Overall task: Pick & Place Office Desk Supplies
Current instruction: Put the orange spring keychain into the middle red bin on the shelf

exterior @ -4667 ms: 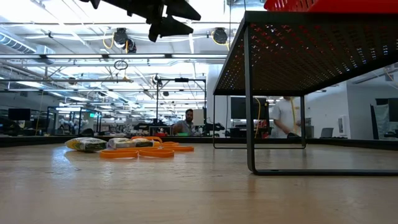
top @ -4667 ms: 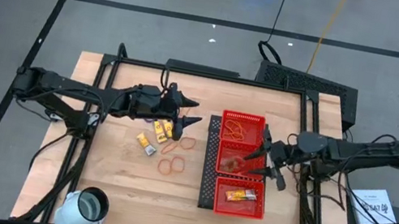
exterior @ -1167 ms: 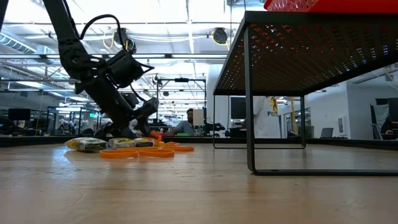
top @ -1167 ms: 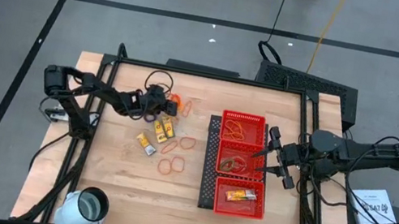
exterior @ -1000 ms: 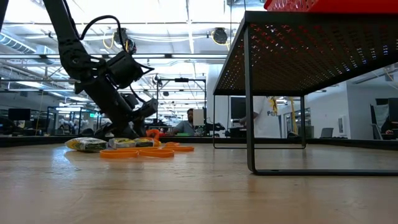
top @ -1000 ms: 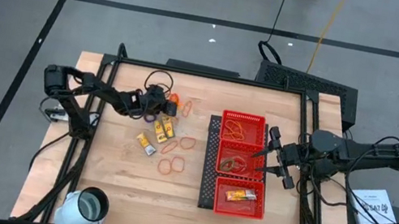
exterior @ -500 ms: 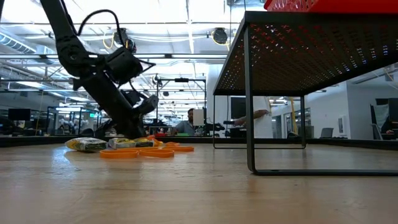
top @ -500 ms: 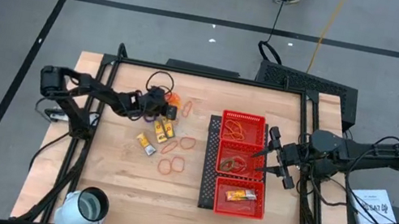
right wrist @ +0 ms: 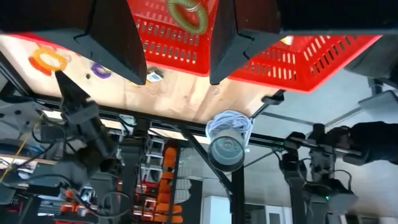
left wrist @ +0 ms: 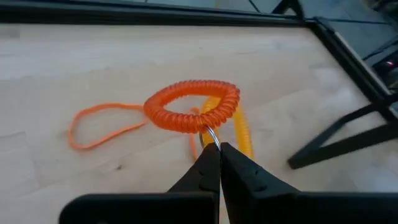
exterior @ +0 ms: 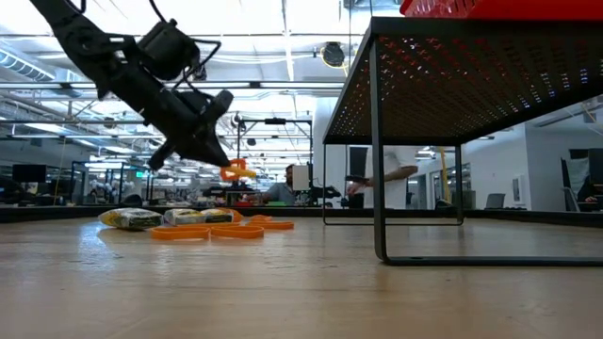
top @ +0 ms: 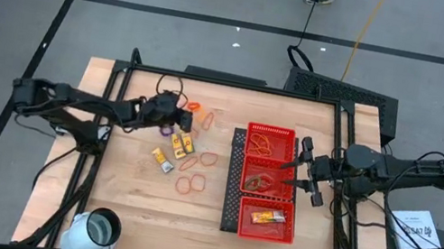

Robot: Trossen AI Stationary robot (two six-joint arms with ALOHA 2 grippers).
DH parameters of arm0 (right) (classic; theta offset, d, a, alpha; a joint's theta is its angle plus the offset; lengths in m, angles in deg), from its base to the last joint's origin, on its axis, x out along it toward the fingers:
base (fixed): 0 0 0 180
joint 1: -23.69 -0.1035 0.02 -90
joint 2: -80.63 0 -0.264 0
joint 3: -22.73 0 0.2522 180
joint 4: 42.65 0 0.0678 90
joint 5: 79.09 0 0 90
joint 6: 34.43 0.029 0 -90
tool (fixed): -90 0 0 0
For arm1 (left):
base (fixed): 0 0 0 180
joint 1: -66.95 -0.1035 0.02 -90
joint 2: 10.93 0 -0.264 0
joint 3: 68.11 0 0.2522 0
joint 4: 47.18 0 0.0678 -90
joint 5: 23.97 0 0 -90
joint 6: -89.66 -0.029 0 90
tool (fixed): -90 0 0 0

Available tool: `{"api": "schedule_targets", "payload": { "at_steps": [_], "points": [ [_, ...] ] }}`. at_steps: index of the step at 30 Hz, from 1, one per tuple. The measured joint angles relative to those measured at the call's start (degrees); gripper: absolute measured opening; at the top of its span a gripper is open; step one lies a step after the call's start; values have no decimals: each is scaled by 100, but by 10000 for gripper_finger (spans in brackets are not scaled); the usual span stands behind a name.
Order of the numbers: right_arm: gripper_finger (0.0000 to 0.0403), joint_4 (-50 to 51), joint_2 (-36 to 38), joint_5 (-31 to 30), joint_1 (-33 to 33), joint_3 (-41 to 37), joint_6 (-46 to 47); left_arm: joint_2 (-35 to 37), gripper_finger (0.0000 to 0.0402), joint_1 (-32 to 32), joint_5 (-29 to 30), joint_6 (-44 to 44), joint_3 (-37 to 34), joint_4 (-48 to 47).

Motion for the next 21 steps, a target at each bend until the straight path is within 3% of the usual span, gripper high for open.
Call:
{"api": "schedule_targets", "payload": {
  "at_steps": [2, 7, 9, 14, 21],
  "points": [
    [164, 0, 0, 2, 0, 0, 15, 116, 4, 47, -62, -75, 4, -206],
    [164, -4, 0, 2, 0, 1, 16, 172, 7, 57, -1140, -94, 4, -1201],
    [164, -4, 0, 2, 0, 0, 33, 172, 4, 99, -1305, -11, 4, -1727],
    [164, -7, 0, 2, 0, 2, 52, 172, 21, 178, -855, 474, 4, -2578],
    [164, -4, 0, 2, 0, 2, 54, 181, 64, 179, -794, 506, 4, -2637]
  ]
}}
